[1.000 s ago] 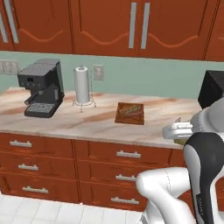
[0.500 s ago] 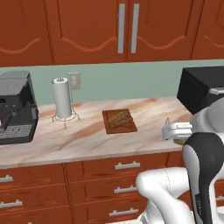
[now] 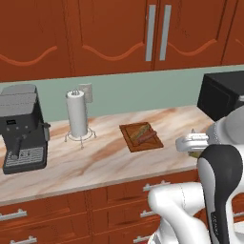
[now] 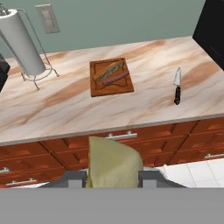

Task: Retrieve the sausage and cheese from the fridge and place them on the cutting board on the counter.

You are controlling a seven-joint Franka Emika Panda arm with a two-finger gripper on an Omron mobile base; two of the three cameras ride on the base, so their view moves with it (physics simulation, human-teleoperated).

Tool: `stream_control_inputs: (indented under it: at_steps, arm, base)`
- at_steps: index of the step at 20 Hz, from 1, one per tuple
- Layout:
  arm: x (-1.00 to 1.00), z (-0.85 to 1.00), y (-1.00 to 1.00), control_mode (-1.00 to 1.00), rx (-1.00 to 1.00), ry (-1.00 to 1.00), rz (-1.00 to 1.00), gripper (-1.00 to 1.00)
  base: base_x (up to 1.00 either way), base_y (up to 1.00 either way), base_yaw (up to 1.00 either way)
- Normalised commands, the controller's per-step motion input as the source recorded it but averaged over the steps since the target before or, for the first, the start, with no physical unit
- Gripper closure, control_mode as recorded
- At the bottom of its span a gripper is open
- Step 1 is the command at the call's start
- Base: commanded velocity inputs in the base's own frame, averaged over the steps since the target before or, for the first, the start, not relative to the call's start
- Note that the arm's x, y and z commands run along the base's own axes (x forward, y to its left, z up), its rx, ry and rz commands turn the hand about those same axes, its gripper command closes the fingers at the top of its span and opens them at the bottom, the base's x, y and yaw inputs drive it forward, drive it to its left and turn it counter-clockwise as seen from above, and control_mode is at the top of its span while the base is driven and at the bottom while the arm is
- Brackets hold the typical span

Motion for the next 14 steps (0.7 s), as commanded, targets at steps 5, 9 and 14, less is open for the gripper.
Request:
stream_control_inputs:
  at_steps: [5, 9, 14]
  arm:
    - [0.00, 0.00, 0.00, 1.00, 0.00, 0.00, 0.00, 1.00]
    - [0.00, 0.00, 0.00, 1.00, 0.00, 0.00, 0.00, 1.00]
    - [0.00, 0.00, 0.00, 1.00, 0.00, 0.00, 0.00, 1.00]
  base:
    - [0.47, 0.05, 0.00]
    - [0.27, -0.07, 0.00]
    - [0.12, -0.05, 0.00]
